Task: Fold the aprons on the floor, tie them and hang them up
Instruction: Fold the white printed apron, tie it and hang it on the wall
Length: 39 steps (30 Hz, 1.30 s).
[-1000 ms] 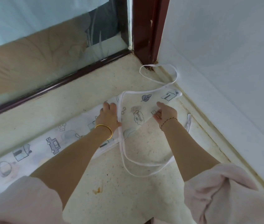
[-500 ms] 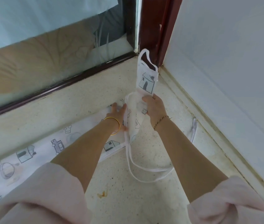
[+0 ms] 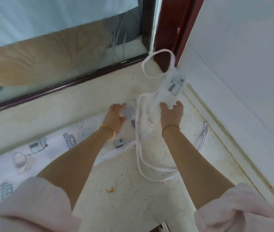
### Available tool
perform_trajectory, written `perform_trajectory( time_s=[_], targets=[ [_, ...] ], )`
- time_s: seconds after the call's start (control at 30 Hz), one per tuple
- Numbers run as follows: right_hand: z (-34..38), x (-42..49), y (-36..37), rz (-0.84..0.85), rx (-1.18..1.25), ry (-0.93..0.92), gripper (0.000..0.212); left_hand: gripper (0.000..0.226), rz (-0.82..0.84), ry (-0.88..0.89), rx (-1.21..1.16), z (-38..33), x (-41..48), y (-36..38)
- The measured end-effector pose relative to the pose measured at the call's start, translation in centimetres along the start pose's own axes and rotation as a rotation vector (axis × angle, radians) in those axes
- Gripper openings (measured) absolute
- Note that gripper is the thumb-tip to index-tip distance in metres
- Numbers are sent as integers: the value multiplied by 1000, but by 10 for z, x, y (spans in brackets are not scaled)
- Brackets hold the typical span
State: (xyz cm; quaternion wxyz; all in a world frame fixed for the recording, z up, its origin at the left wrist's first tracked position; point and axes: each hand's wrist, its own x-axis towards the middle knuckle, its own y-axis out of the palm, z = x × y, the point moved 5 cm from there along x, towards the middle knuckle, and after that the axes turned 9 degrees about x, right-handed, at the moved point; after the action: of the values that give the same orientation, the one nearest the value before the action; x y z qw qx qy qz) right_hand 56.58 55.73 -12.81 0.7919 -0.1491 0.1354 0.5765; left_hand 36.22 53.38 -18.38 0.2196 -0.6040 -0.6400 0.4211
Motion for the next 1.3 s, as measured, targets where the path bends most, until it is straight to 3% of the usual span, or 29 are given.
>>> perform_trajectory(
  time_s=[0.07,0.1,0.2,0.37,0.47,0.57,0.7,0.83,0.97,1.07,1.17,1.3],
  targets=[
    [-7,-14,-15,-249,-225,-103,64,37,-80,-55,29,20,-12,-22],
    [-10,-25,-13,-280,-286,-177,62,36,-104,-89,59,35,-19,-31],
    [-30,-62,25,-58,-393,-285,58,39,-150,-185,170,79,-45,-54],
    [-90,-136,95,586,-1056,-294,39,49,-15,-188,600,139,-93,-75],
    [-115,-175,117,663,-1265,-368,32,52,28,-293,696,178,-117,-90],
    [-126,-190,132,571,-1438,-422,41,59,111,-286,733,206,-134,-100],
    [-136,-178,141,455,-1542,-494,49,71,145,-106,920,216,-149,-102],
    [-128,-149,136,427,-1603,-464,56,58,148,-14,793,207,-159,-96],
    [-118,-137,123,370,-1680,-389,59,53,114,-12,846,213,-169,-95],
    [-115,-168,133,318,-1677,-599,42,46,68,-92,720,232,-184,-103],
    [-125,-222,164,520,-1486,-878,21,46,-27,-236,621,259,-202,-117],
    [-156,-277,190,777,-1416,-899,24,45,25,-478,623,298,-233,-133]
  ],
)
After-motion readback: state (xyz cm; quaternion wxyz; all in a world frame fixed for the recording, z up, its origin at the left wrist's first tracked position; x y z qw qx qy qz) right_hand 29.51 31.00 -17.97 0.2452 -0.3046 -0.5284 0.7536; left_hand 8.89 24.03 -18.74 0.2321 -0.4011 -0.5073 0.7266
